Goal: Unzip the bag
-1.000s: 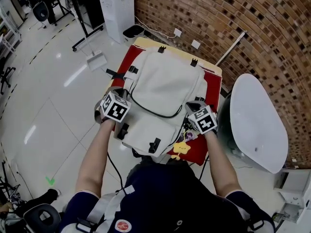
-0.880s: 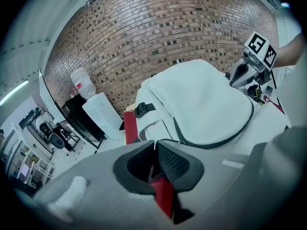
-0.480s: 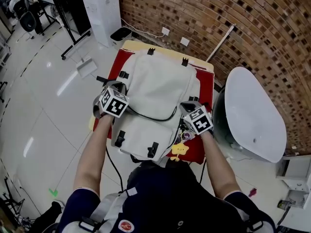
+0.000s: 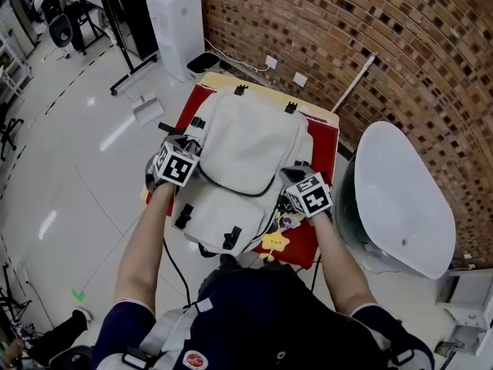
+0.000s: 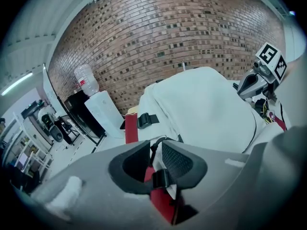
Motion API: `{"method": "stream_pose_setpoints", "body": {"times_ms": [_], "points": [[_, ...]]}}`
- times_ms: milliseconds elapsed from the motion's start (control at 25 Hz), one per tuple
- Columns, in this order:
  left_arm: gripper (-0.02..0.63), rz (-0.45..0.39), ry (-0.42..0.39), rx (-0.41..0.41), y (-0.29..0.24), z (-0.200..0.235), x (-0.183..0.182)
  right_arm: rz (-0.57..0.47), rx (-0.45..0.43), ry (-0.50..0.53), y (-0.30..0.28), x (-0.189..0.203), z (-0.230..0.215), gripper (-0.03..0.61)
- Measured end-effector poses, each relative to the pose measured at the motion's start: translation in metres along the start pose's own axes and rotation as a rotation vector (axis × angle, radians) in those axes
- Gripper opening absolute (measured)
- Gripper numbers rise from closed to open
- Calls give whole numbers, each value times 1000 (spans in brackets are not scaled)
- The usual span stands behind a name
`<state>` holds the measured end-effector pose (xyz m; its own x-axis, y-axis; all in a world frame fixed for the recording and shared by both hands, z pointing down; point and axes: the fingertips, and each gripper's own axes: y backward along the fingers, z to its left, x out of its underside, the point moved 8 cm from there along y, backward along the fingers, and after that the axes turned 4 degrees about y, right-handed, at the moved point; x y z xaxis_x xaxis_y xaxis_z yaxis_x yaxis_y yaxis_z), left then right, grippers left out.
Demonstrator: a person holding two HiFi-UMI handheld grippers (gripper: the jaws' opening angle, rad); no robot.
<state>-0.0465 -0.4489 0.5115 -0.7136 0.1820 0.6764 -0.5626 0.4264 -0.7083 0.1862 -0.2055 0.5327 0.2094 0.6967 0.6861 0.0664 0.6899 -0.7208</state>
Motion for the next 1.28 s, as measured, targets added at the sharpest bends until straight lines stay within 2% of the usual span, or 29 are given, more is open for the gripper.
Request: {"method": "stream_pose_setpoints", "body": {"times_ms": [160,320,360,480,800,1040,1280], "points": [[106,-32,91,-85,30,2,7,-65,14,12,13,-18,-6,4],[111,-120,178,-127,65,-7,5,-170,0,10,32,-41,-9,4],[104,-142,190,-132,75,-10,2,-195,-9,14,36,-47,-7,3],[2,-201,222,-136,103,-22,-8,-267,-41,28,47,-67,0,3],[2,-423,402,-51,142,-76,-24,-493,-122,12,78,-107,18,5],[2,-509,446,21,154,-113,-34,-604,-196,13,95,-117,37,5],[2,-544,445,87,165,-134,-53,-704,-243,18,110,-120,52,5]]}}
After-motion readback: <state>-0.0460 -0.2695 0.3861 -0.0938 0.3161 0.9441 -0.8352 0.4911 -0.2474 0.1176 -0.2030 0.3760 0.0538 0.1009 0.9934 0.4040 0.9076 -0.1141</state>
